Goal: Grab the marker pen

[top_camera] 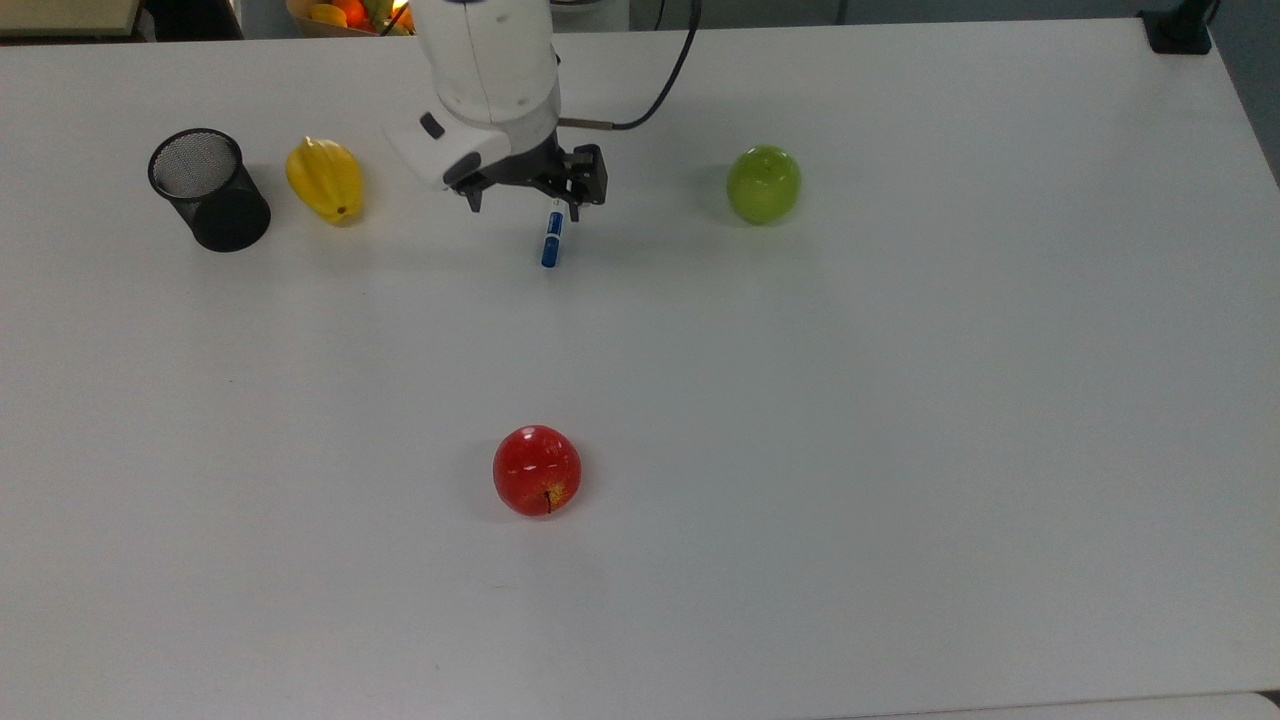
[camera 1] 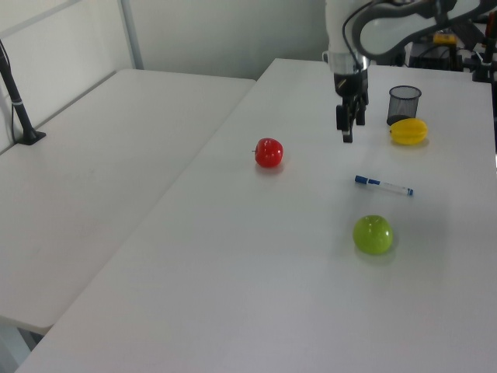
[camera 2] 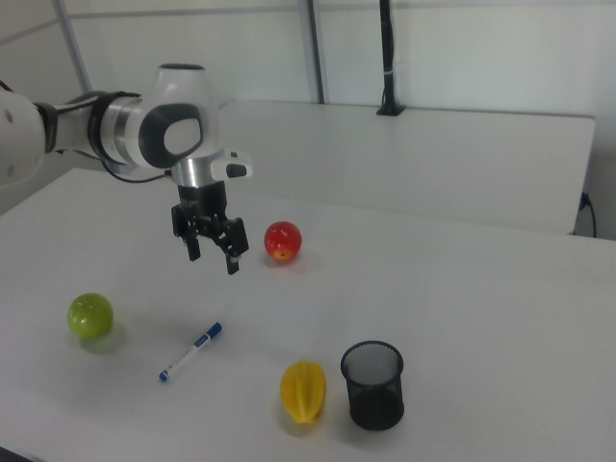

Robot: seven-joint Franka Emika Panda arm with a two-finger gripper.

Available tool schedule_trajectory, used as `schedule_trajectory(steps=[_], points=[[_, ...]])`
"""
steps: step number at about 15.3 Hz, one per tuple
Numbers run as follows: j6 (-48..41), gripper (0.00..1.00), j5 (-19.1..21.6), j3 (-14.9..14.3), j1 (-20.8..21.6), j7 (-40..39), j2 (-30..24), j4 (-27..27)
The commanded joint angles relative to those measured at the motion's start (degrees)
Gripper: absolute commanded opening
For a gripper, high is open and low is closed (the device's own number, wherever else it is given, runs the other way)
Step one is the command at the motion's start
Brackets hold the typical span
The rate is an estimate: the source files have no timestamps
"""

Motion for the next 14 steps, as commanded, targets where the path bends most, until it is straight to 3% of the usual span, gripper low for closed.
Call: schedule_trajectory(steps=[1, 5, 9, 14], points=[[-3.53, 1.00, -0.51, 0.62, -2.21, 0.41, -8.11, -3.55], [-6.97, 1.00, -0.51, 1.68, -5.20, 0.41, -15.58, -6.89], [-7.76, 1.00, -0.33, 2.56, -8.10, 0.14, -19.54, -8.12], [-8.64, 1.00, -0.16, 2.56, -8.81, -1.00, -22.36, -9.53]])
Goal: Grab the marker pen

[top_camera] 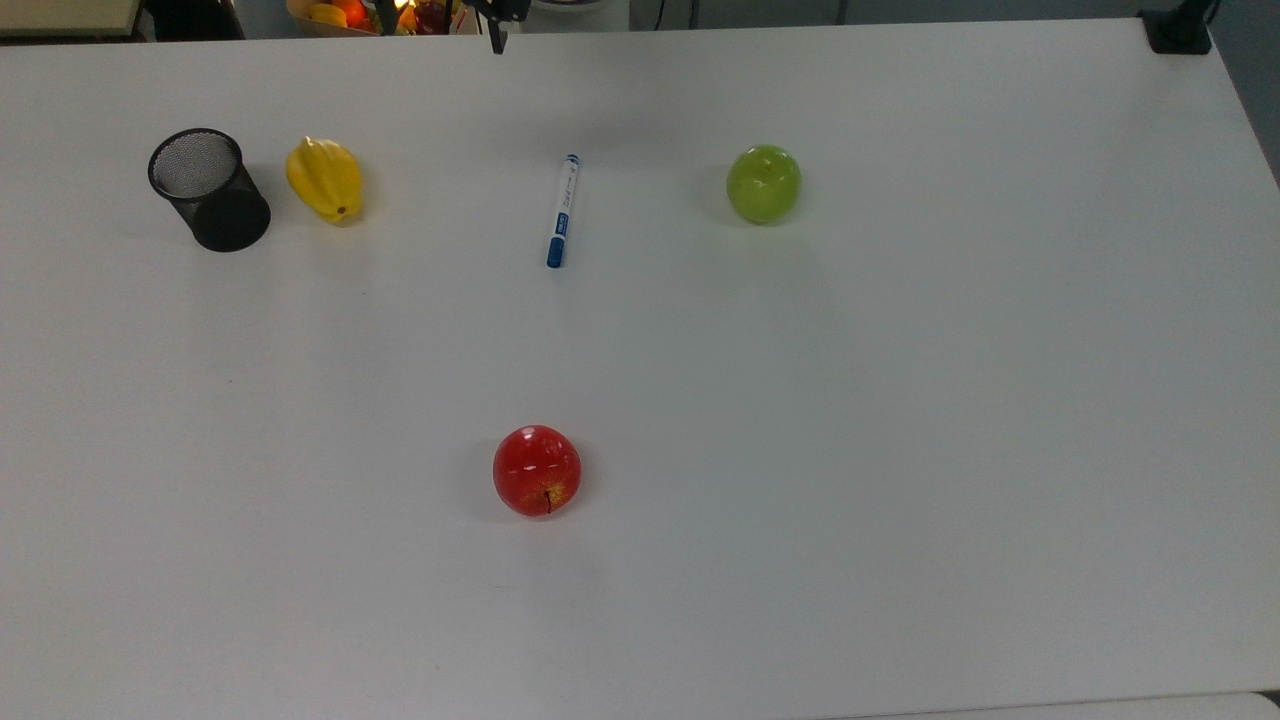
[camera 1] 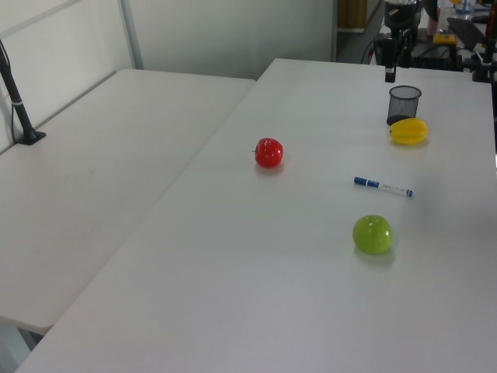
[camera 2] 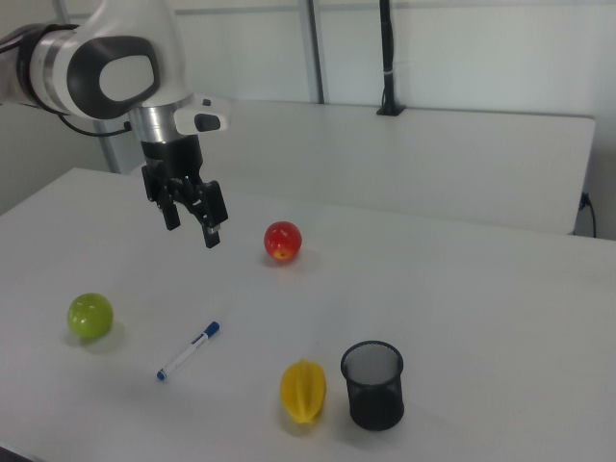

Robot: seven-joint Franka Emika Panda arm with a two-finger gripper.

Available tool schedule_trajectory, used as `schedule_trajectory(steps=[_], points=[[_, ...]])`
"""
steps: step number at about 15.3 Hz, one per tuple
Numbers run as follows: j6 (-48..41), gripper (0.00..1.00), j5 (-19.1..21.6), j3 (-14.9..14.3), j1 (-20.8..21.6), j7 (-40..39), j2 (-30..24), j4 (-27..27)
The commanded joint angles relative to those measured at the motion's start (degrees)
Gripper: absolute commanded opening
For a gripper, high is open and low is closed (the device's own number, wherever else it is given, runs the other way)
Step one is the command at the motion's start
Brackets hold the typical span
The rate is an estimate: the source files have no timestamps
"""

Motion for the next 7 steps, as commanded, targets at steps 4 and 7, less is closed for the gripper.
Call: schedule_trajectory(steps=[4, 7], points=[[-1.16, 1.00, -0.16, 0.91, -1.17, -0.37, -2.93, -2.38], [-1.16, 1.00, -0.16, 0.91, -1.17, -0.28, -2.84, -2.29]])
